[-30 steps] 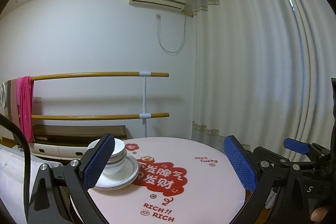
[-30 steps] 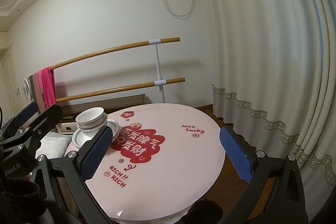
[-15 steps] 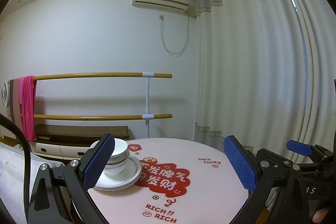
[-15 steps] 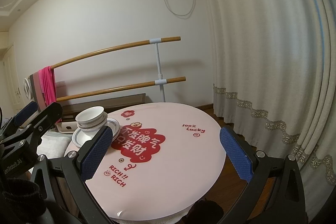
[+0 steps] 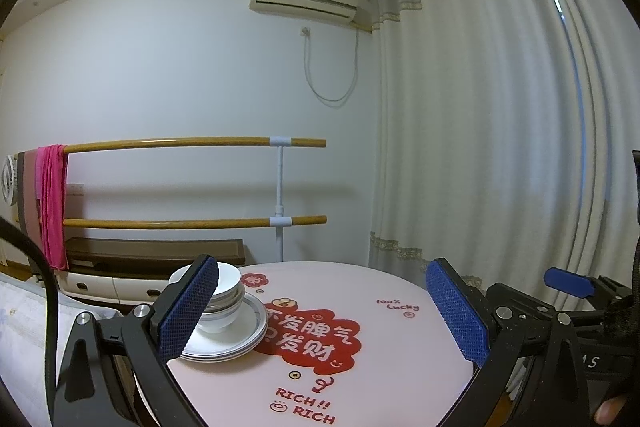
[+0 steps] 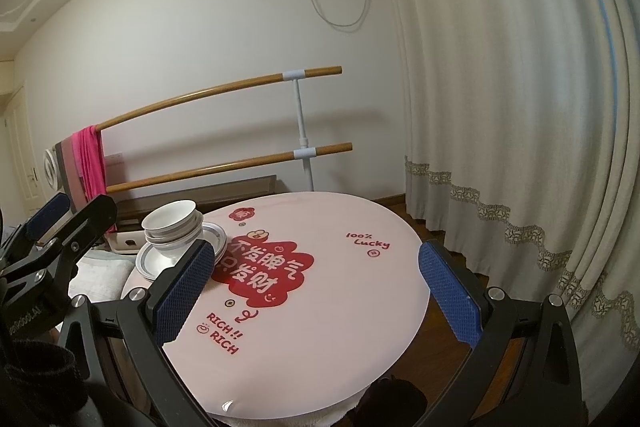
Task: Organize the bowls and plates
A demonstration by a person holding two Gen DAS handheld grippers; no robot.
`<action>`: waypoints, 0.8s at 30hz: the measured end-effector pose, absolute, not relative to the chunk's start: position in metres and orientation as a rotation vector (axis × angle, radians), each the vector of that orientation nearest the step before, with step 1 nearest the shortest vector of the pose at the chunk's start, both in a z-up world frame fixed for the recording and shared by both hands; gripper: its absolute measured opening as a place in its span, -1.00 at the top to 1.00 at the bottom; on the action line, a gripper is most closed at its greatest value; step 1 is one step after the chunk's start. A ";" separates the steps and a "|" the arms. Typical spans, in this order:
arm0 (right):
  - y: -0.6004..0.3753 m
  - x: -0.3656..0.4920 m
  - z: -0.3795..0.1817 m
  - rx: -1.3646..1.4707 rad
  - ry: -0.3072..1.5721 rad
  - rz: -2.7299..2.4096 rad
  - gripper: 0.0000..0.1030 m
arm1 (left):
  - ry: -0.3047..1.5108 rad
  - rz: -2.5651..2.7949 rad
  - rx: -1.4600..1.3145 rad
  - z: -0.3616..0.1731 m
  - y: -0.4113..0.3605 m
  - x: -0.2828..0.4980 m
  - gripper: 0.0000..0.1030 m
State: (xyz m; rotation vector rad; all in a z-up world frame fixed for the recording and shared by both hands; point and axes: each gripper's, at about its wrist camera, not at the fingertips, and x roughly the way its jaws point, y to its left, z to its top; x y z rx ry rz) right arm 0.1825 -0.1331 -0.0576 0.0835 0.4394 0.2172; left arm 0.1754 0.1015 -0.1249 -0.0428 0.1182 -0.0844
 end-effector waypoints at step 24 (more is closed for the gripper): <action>-0.134 0.185 -0.061 0.094 0.454 0.217 -1.00 | 0.117 -0.089 -0.033 -0.126 0.101 0.178 -0.99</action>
